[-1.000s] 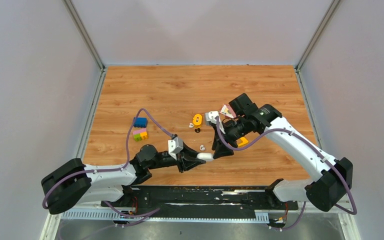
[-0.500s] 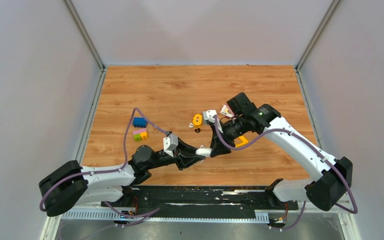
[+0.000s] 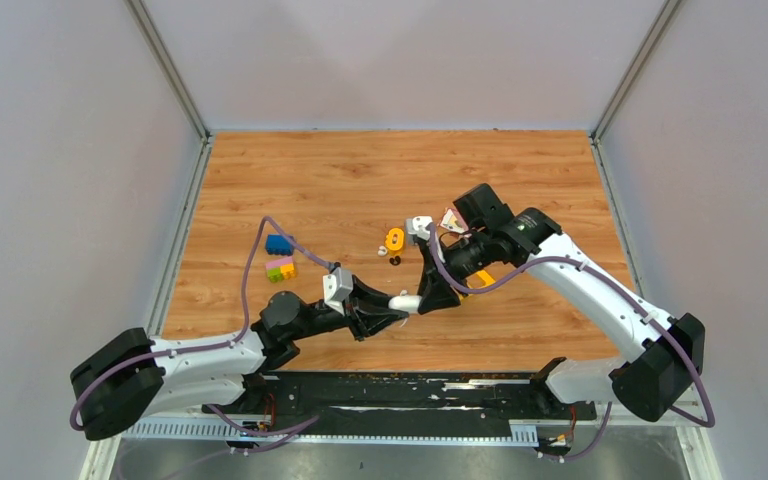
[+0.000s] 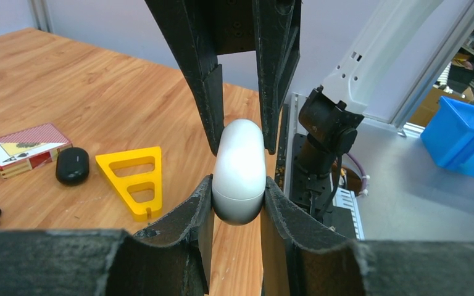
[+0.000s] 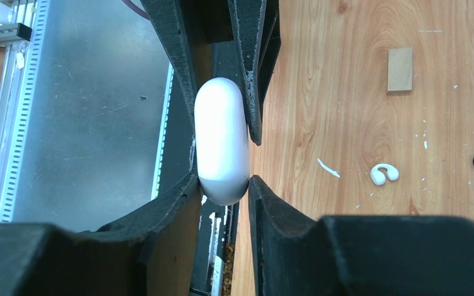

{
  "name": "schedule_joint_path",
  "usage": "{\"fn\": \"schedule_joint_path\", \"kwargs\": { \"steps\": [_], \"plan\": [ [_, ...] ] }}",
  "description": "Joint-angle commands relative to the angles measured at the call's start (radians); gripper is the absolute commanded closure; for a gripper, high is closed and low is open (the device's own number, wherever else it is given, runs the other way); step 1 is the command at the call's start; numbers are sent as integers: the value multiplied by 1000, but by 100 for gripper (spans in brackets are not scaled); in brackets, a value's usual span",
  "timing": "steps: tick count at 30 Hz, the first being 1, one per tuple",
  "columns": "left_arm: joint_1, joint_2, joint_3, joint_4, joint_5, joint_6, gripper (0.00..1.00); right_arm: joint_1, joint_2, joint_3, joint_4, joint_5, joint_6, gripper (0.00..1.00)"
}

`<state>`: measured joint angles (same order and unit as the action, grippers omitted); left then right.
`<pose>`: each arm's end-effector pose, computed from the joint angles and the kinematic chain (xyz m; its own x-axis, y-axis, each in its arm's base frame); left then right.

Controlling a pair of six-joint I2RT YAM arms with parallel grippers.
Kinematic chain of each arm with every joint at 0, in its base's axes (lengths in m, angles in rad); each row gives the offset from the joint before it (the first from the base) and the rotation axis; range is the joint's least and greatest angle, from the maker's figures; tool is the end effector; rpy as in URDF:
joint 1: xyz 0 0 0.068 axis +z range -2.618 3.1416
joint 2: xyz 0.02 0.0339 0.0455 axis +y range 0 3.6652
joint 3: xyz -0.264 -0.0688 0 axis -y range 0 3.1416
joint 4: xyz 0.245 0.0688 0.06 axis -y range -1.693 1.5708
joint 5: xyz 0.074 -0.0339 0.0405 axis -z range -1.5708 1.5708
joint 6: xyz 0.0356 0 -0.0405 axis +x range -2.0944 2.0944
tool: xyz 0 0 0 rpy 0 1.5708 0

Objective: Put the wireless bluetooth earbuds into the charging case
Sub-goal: Pick up the charging case at the center of the board.

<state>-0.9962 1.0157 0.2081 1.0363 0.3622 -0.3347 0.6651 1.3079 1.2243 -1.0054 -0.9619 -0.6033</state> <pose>0.0971 -0.1731 0.2266 -0.2031 -0.2515 -0.9463 0.9590 0.1439 -0.2441 0.1742 0.1737 0.3241 -0.2042 -0.5726 -0.7940 -0.9326 -0.1328 0.3357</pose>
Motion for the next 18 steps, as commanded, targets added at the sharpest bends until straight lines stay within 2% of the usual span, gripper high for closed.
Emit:
{"fn": "schedule_joint_path", "kwargs": {
  "steps": [1,3,6,11,14,16,18],
  "plan": [
    [-13,-15,12,42,-14,14,84,13,4,29,47,-45,29,61],
    [-12,-14,17,39,-11,17,84,14,6,27,47,-46,29,58],
    [-13,-13,22,38,-11,20,84,16,12,24,53,-45,31,58],
    [-12,-11,16,46,-13,16,83,16,23,30,60,-36,35,74],
    [-13,-21,7,28,-12,18,69,16,25,47,51,-15,26,85],
    [-12,-41,3,-11,-13,28,58,17,25,71,30,10,6,87],
    [-13,-64,-1,-43,-15,36,52,16,22,87,18,27,-7,88]
  ]
}}
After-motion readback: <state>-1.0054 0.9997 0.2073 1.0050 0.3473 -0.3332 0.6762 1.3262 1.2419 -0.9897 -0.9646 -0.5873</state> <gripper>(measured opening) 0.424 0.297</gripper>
